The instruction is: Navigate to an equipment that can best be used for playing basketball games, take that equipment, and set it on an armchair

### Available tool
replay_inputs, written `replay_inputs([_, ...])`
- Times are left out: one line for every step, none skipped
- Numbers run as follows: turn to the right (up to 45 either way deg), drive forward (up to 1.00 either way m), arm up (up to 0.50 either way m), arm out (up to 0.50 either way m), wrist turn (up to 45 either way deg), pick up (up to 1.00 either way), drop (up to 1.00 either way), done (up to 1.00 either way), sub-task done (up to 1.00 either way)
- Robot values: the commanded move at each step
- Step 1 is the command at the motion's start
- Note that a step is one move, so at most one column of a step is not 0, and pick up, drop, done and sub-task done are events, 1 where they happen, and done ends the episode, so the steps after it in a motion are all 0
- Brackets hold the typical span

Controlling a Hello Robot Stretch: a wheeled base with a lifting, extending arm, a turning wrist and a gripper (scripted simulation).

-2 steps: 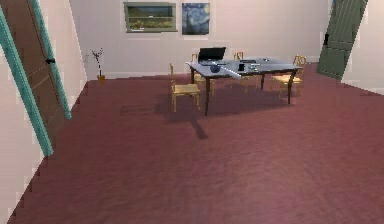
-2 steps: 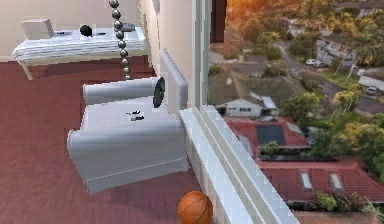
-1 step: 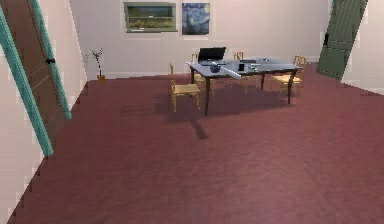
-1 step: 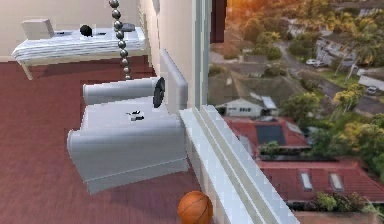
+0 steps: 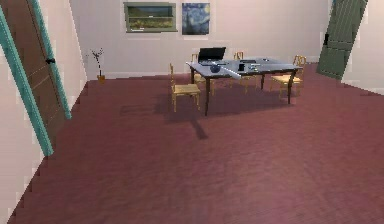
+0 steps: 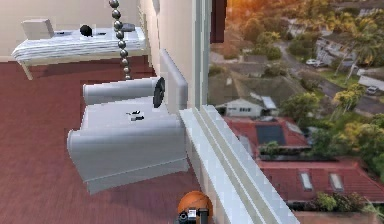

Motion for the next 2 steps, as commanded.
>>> replay_inputs([0.0, 0.00, 0.00, 0.00, 45.0, 0.00, 0.00, 0.00, 0.00])
replay_inputs([0.0, 0.00, 0.00, 0.00, 45.0, 0.00, 0.00, 0.00, 0.00])
